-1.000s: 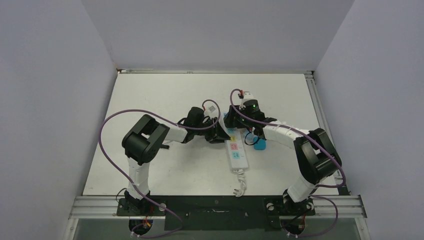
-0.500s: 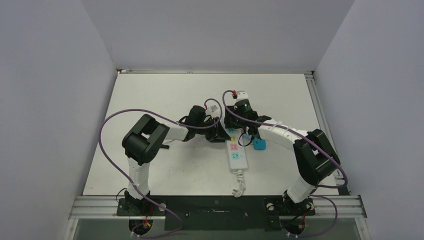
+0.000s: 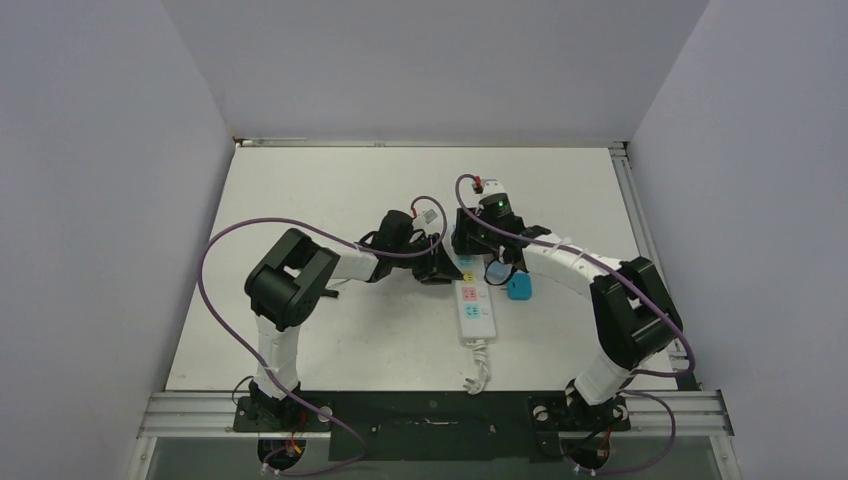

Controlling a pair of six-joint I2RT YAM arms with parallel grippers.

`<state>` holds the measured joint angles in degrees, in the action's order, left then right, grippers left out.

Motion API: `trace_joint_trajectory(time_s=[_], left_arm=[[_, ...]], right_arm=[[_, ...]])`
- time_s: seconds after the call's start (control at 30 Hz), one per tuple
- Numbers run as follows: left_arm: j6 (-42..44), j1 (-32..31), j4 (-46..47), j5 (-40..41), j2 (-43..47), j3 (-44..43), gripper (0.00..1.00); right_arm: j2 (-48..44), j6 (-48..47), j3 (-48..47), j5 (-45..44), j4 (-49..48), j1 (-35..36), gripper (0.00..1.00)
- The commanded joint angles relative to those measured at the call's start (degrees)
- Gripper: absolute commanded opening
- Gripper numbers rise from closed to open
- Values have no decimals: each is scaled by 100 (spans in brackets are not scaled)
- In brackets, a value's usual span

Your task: Pull the plug off the socket

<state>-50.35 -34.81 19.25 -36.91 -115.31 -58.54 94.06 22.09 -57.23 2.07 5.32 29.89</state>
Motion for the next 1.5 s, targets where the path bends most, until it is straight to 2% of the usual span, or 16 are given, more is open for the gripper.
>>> trace_joint_trajectory(time_s=[0.0, 0.13, 0.27, 0.5, 0.67, 0.87, 1.2, 1.47], left_arm=[[614, 194, -625, 1072, -177, 41, 0], [614, 194, -633, 1068, -183, 35, 0], [618, 194, -633, 1063, -185, 33, 0], [660, 194, -650, 1045, -192, 13, 0], [675, 194, -651, 1045, -187, 5, 0], [662, 202, -650, 1028, -197, 2, 0], [650, 202, -633, 1010, -224, 4, 0], [649, 249, -649, 1027, -220, 1, 0]], right_arm=[[-139, -159, -218, 585, 171, -374, 5], [-101, -26, -144, 918, 80, -511, 5], [-143, -18, -123, 828, 70, -508, 5], [-75, -289, -477, -615, 542, 30, 5], [48, -327, -596, -813, 636, 136, 5], [53, -304, -551, -725, 599, 97, 5], [-13, -109, -299, 371, 228, -312, 5], [-336, -131, -239, 321, 155, -352, 5]])
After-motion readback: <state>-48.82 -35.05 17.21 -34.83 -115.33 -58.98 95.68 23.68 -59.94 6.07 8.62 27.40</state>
